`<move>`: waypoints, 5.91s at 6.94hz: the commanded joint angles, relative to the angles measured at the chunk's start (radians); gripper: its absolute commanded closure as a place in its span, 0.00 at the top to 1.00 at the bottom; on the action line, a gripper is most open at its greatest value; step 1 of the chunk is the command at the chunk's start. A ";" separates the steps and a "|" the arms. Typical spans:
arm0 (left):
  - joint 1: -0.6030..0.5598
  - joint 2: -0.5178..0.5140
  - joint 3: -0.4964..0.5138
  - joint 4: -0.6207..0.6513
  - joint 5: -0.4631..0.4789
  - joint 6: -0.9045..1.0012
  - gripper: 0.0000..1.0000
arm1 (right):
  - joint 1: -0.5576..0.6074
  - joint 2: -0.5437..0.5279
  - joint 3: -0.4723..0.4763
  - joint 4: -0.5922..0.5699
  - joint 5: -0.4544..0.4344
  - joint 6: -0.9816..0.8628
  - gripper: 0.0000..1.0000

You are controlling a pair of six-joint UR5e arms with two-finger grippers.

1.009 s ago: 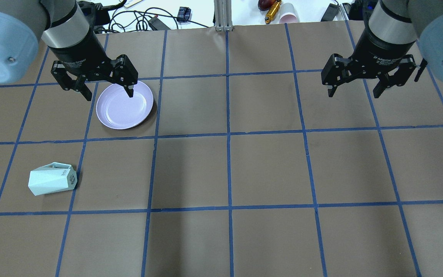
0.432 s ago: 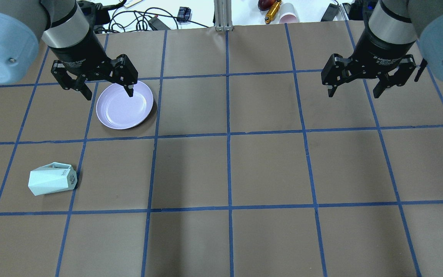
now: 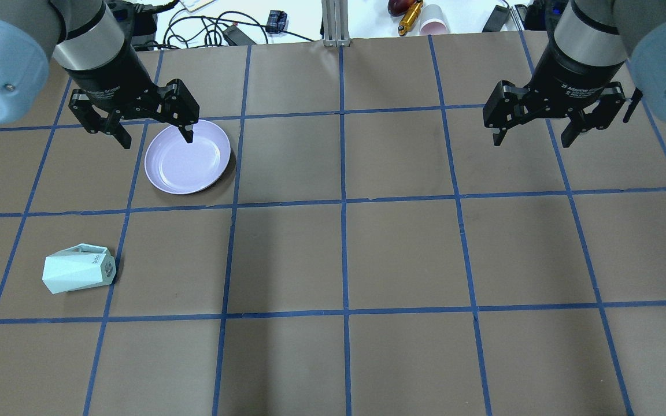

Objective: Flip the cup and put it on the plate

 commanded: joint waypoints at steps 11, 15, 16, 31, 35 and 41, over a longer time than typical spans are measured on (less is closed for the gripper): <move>0.010 -0.006 -0.002 0.007 -0.009 0.031 1.00 | 0.000 0.000 0.000 0.000 0.000 0.000 1.00; 0.012 -0.009 0.000 0.010 0.005 0.012 1.00 | 0.000 0.000 0.000 0.000 0.000 0.000 1.00; 0.043 -0.009 0.000 0.008 0.005 0.023 1.00 | 0.000 0.000 0.000 0.000 0.000 0.000 1.00; 0.799 -0.156 -0.185 -0.004 -0.223 0.859 1.00 | 0.000 0.000 0.000 0.000 0.000 0.000 1.00; 0.815 -0.255 -0.205 -0.006 -0.257 0.963 1.00 | 0.000 0.000 0.000 0.000 0.000 0.000 1.00; 0.817 -0.321 -0.265 -0.007 -0.285 0.959 1.00 | 0.000 0.000 0.000 0.000 0.002 0.000 1.00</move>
